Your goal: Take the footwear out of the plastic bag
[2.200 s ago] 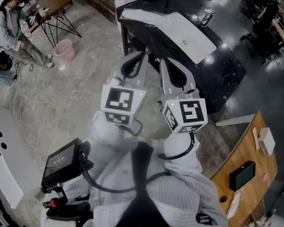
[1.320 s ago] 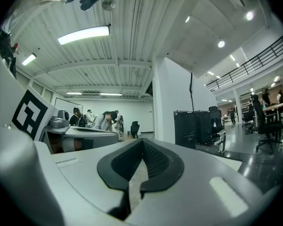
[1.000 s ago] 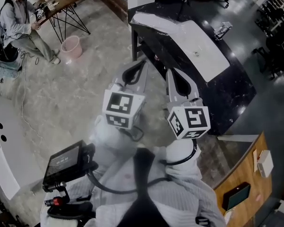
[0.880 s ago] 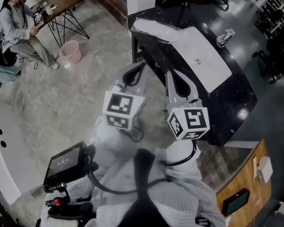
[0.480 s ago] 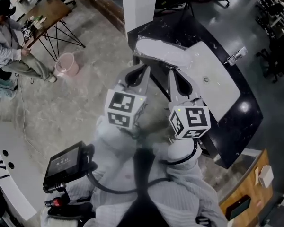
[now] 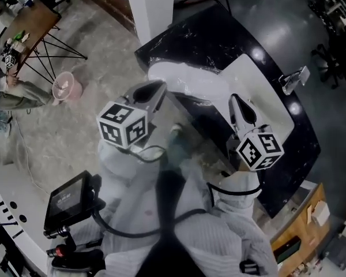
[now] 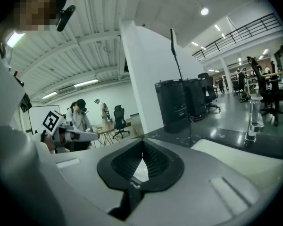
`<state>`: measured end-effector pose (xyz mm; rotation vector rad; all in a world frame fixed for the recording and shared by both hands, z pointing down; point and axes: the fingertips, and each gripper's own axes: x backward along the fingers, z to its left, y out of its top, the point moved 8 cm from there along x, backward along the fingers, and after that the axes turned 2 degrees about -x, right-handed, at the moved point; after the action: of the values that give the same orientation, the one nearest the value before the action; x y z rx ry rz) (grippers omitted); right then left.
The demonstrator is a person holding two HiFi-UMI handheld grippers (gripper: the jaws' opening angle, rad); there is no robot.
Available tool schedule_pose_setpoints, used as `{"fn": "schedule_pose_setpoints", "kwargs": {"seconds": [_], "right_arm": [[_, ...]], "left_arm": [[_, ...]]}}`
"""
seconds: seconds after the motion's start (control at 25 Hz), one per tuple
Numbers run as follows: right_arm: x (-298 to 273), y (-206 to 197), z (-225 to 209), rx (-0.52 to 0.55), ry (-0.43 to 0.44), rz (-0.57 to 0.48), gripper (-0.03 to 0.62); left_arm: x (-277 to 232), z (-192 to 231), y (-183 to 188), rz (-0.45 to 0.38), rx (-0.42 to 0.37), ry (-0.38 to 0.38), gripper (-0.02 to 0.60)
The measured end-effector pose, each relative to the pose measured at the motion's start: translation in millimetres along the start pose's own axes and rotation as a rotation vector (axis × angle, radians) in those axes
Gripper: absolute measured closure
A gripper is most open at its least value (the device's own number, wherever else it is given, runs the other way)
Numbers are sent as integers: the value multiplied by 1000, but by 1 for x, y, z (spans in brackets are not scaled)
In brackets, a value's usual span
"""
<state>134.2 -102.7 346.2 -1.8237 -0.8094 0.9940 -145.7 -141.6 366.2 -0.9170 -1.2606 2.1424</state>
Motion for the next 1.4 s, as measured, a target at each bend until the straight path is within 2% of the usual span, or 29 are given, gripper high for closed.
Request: {"fn": "schedule_pose_setpoints", "kwargs": {"seconds": [0.16,0.24,0.32,0.36,0.52,0.6,0.84,1.04,1.24,1.4], "right_arm": [[-19,-8,-64,-90,-7,135,580],[-29,-15,-87,-160,12,182,579],[-35,-25,-105,-261,55,228,571],[-38,-31,-112,-316,84,256,530],[-55,-52,-140,-443,173,357,506],[-64,-64,-153,-501,222,384,496],[-79,-89,-172,-663,427,425,487],[-88,-103,-177,-813,593,427,467],[-98,-108,-170,-849,694,464,434],[-105,-106,-162,-871,768,464,431]], "left_arm": [[-24,48,11,63,105,-40,539],[-36,66,12,112,151,-83,498],[-46,82,8,169,186,-117,436],[-50,89,5,197,196,-125,417],[-60,116,-10,305,236,-204,374],[-64,130,-17,343,278,-243,370],[-64,164,-37,393,390,-249,365],[-72,161,-45,457,415,-332,367],[-76,154,-53,505,436,-398,368],[-83,146,-55,528,442,-438,370]]}}
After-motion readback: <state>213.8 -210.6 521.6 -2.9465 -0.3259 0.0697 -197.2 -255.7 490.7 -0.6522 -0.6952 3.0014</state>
